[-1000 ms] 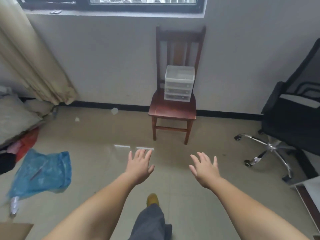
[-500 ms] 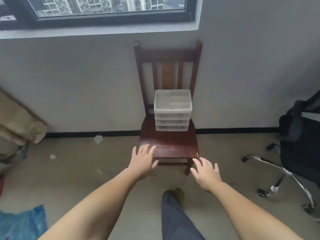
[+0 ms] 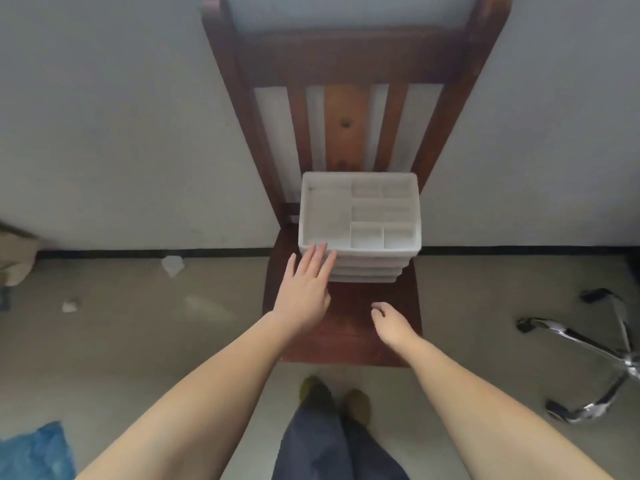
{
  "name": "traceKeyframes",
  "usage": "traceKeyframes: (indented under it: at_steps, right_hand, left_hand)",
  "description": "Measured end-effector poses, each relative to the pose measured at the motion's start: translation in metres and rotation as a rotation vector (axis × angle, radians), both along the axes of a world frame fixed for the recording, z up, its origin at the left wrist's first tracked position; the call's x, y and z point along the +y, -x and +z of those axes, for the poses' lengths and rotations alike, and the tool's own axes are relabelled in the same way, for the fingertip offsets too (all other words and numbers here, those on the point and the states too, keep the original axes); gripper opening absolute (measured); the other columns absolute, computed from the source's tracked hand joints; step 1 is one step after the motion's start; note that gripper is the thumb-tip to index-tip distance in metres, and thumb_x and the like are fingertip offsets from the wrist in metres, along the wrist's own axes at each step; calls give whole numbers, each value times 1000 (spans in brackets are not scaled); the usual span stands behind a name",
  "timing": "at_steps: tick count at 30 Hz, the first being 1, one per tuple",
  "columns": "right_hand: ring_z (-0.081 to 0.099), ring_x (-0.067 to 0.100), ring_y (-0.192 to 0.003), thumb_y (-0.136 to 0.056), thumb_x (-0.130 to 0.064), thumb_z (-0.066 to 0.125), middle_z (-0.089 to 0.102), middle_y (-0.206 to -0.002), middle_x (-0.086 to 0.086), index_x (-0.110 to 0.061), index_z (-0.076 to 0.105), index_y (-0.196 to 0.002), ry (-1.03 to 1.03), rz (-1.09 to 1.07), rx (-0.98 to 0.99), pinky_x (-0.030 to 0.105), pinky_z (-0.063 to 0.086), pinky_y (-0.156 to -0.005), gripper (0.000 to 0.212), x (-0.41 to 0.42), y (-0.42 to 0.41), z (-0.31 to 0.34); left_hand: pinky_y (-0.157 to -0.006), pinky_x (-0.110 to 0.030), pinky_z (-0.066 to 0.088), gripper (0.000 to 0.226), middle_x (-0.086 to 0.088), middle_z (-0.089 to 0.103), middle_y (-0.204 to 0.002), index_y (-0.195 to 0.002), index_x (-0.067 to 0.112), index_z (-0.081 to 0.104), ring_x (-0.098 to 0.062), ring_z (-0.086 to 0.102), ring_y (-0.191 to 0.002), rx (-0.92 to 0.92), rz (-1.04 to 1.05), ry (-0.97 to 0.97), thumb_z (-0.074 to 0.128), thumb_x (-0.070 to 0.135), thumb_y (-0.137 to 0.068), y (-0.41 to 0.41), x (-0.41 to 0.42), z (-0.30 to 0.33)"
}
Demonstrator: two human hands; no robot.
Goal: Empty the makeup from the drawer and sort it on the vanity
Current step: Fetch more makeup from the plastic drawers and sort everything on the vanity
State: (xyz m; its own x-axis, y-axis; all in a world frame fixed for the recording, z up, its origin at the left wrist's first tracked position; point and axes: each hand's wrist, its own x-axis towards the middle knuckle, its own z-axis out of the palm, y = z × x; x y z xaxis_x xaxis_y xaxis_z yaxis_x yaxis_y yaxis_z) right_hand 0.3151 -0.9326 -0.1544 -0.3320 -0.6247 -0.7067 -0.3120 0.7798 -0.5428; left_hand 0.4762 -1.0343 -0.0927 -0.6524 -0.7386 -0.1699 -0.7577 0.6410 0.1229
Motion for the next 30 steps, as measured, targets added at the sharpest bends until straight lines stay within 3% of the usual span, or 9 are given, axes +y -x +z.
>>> traceKeyframes:
  at_steps: [5,9,16,20,25,30]
  right_hand:
    - [51,26,-120,-100,-11,27,52,-131,13,-13,44,-129,51,-809,-549,42,43,-92,35,-53,-10,-58]
    - [45,28,-128,-101,-9,26,48,-137,13,-14,37,-138,139,-1146,-745,47,39,-99,39,-84,-18,-84]
    - [50,23,-122,-98,-8,26,51,-136,10,-7,47,-134,168,-1313,-855,40,41,-91,41,-116,-16,-95]
    - [55,23,-105,-98,-6,27,55,-125,12,-7,51,-128,147,-1310,-851,43,45,-85,38,-106,-18,-102]
    - [54,30,-111,-91,6,20,57,-108,16,-5,50,-87,71,-1390,-854,46,44,-89,32,-65,-35,-114]
    - [55,32,-108,-94,5,25,53,-120,22,-2,51,-93,0,-1405,-888,45,45,-89,27,-13,-53,-119]
  left_hand:
    - [-117,-50,4,84,-6,3,-159,-151,20,3,-25,0,-146,10,-48,26,51,13,-83,4,-24,-47]
    - [-109,-60,24,92,-14,24,-154,-149,12,22,-34,21,-142,105,-94,158,62,7,-66,2,-24,-63]
    - [-110,-60,21,72,-16,30,-151,-148,11,25,-35,26,-141,142,-100,219,41,9,-77,1,-27,-72]
    - [-110,-62,18,75,-16,30,-151,-148,11,25,-35,26,-140,133,-121,232,51,9,-78,1,-28,-72]
    - [-106,-65,25,84,-16,32,-151,-147,10,27,-35,28,-140,105,-121,204,65,7,-72,2,-29,-67]
    - [-105,-66,26,89,-18,31,-151,-147,9,25,-37,27,-140,67,-91,163,70,11,-71,5,-26,-61]
